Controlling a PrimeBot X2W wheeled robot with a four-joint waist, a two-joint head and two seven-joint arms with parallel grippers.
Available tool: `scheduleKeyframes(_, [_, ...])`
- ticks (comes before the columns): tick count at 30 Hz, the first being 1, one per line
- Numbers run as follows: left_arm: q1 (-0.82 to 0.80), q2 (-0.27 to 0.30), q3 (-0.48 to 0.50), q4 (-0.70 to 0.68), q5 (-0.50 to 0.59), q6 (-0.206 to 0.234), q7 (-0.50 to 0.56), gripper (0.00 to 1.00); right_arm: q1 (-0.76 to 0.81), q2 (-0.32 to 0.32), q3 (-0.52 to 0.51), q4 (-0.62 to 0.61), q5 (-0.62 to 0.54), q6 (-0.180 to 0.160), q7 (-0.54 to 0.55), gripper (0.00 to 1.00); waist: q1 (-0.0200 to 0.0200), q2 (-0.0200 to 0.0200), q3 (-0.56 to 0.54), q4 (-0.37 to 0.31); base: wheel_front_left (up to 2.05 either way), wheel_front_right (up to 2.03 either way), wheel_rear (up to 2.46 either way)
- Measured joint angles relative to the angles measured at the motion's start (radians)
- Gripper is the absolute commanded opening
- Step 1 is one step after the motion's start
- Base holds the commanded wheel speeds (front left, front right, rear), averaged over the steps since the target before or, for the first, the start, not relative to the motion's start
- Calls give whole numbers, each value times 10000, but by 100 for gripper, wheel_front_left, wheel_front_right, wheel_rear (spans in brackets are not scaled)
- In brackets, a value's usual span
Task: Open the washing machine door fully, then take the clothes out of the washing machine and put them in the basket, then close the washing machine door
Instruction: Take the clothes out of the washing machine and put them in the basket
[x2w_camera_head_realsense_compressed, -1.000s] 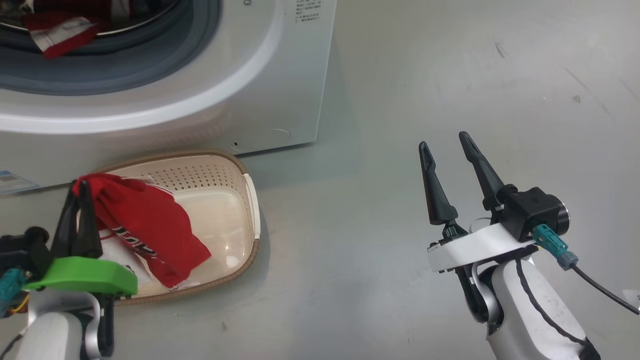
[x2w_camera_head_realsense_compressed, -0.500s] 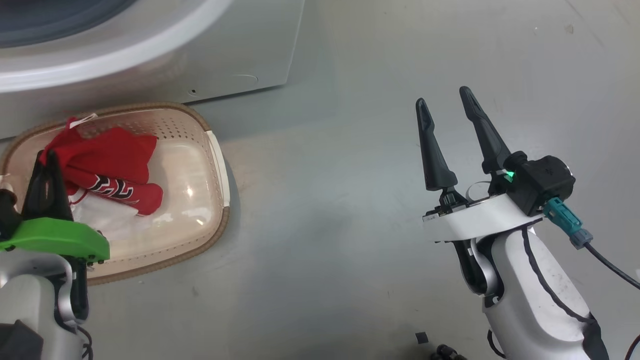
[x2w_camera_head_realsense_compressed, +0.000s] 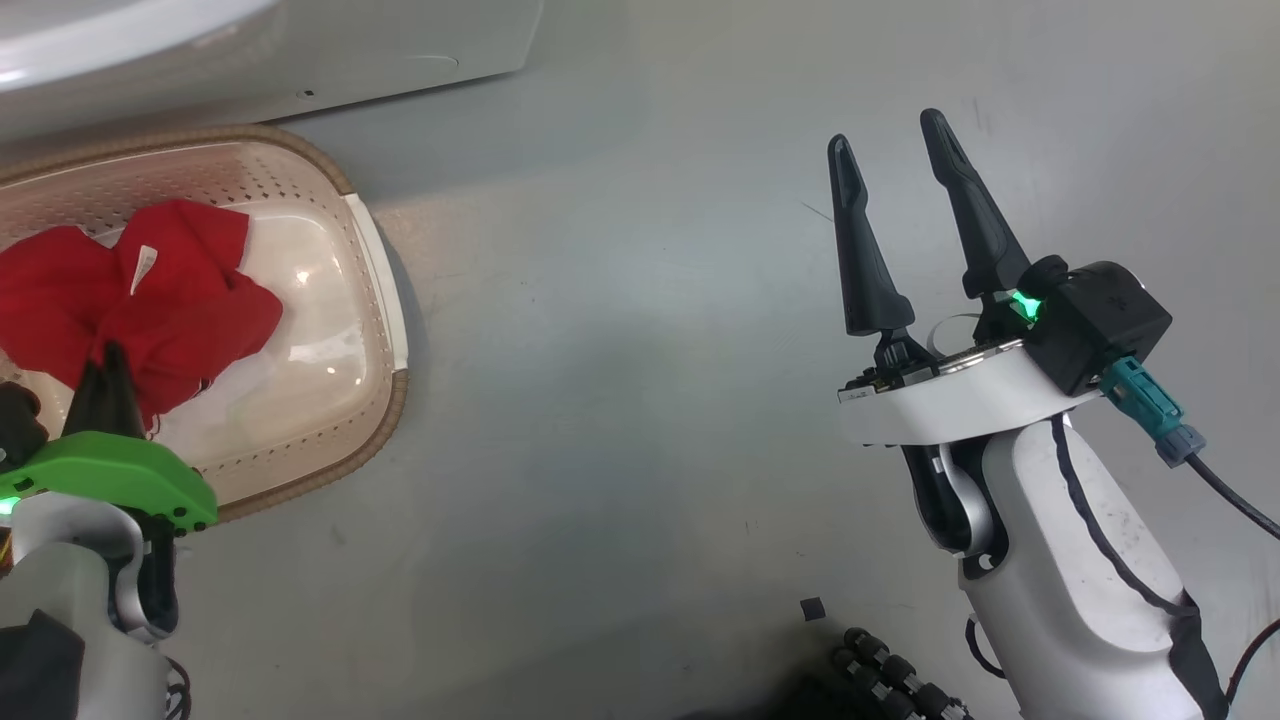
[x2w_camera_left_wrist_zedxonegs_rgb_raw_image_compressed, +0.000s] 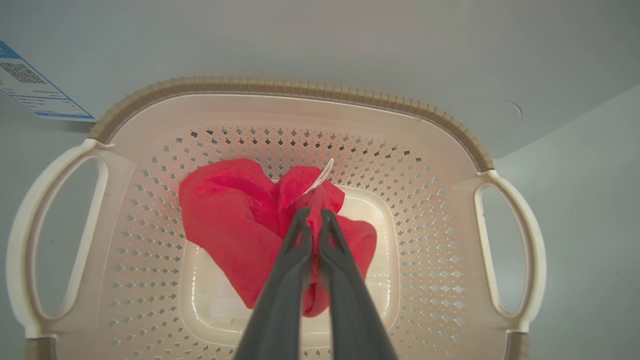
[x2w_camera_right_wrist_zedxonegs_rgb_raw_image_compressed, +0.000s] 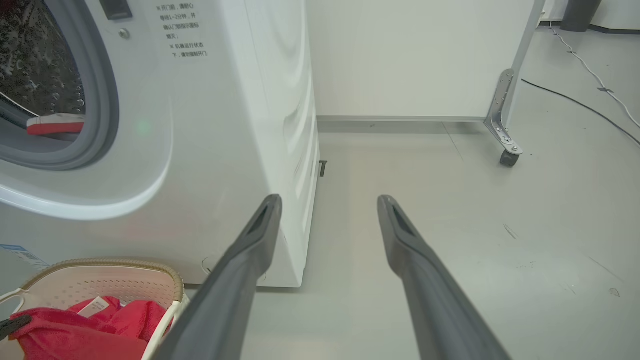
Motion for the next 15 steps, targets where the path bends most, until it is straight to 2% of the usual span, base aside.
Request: scheduleKeyframes(15, [-973,-159,174,1933,-370,-301,119,0,-180,0,119,-36,157,-169,0,100,0,0,562,-286,0,0,0])
